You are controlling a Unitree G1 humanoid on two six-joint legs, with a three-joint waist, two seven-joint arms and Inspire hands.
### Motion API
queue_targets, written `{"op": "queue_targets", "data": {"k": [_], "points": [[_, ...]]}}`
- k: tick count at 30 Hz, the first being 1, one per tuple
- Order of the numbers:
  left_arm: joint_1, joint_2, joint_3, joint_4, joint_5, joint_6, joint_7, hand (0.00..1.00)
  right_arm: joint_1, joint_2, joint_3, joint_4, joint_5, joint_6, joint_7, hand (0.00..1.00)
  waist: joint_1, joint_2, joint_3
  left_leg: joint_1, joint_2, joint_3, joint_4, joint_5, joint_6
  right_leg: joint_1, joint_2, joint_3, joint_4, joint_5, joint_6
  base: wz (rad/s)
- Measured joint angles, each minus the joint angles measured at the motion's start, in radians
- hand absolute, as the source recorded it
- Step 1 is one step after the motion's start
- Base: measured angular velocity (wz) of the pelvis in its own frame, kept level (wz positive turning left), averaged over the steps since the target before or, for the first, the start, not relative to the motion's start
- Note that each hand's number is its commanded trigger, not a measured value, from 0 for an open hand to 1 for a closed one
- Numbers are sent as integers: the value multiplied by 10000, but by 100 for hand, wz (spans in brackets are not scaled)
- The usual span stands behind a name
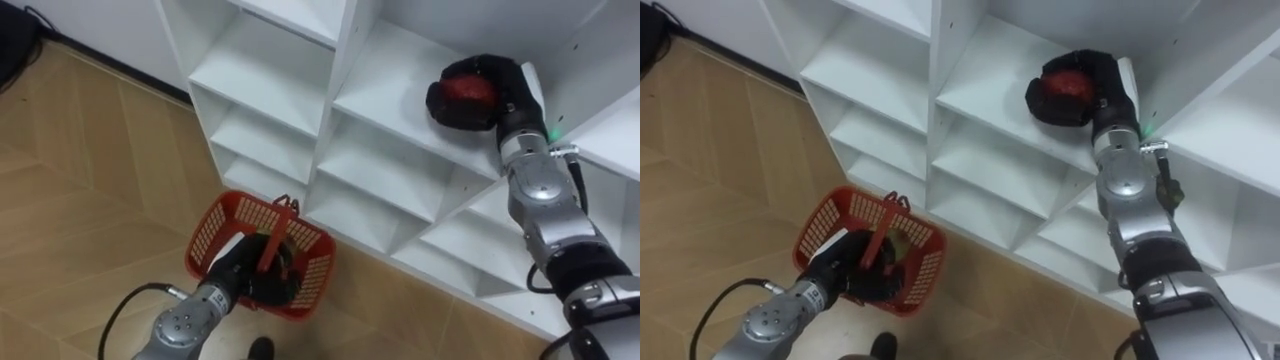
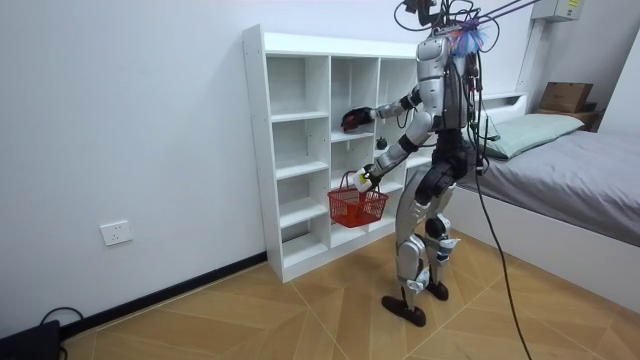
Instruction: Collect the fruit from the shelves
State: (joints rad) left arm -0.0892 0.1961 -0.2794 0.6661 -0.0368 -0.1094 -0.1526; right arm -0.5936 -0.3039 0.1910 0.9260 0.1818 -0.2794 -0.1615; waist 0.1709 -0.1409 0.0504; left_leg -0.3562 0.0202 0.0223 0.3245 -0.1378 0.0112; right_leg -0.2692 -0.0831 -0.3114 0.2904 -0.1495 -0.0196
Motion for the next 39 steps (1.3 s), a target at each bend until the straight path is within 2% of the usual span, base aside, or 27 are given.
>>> {"op": "queue_targets", "data": {"k": [12, 16, 21, 24, 26, 29, 33, 37, 39], "points": [[-6, -14, 7, 1, -23, -5, 428, 100, 613, 23, 25, -884, 96, -57, -19, 100, -56, 26, -18, -42, 10, -13, -56, -1, -1, -67, 85, 96, 8, -1, 4, 0], [-25, -173, 21, 2, -17, -8, 640, 100, 856, 89, 32, -1235, 71, -58, -19, 100, -69, 33, -26, -27, 16, 2, -49, -1, -1, -64, 31, 125, 20, 0, 4, 0], [-30, -346, 63, 3, -19, -8, 652, 100, 1135, 274, -9, -1602, 8, -21, -51, 100, -124, 131, -81, -24, 25, 40, -22, -1, -1, -63, 42, 145, 20, 1, 6, 0], [-32, -359, 77, 4, -276, -8, 653, 100, 1565, 528, 66, -2133, 15, -44, -108, 100, -306, 268, -158, -30, 46, 54, 16, -2, -2, -26, 110, 147, -5, 11, 3, 0], [-62, -432, 94, 4, -663, -25, 692, 100, 2032, 566, 234, -2661, 76, -148, -108, 100, -357, 410, -238, -3, 52, 108, 5, -1, -2, -27, 97, 171, -1, 19, -1, -6], [-65, -594, 113, -9, -906, -121, 879, 100, 2479, 578, 388, -3186, 139, -169, -91, 100, -367, 543, -302, 51, 80, 212, -13, -1, -2, -50, 58, 293, 11, 26, -10, -11], [-60, -760, 124, -94, -905, -225, 1019, 100, 2789, 763, 423, -3506, 180, -202, 30, 100, -410, 611, -313, 112, 126, 316, -53, -2, -4, -70, 95, 391, 27, 43, -32, -10], [-60, -1012, 300, -330, -918, -324, 1012, 100, 3024, 1031, 366, -3840, 401, -257, 403, 100, -600, 632, -311, 33, 165, 395, -34, -2, -9, -189, 132, 511, 33, 55, -52, -7], [-60, -1104, 297, -380, -962, -491, 1013, 100, 3166, 1108, 369, -4039, 727, -282, 621, 100, -632, 642, -305, 4, 182, 506, -36, -2, -9, -253, 143, 594, 34, 64, -51, -10]]}}
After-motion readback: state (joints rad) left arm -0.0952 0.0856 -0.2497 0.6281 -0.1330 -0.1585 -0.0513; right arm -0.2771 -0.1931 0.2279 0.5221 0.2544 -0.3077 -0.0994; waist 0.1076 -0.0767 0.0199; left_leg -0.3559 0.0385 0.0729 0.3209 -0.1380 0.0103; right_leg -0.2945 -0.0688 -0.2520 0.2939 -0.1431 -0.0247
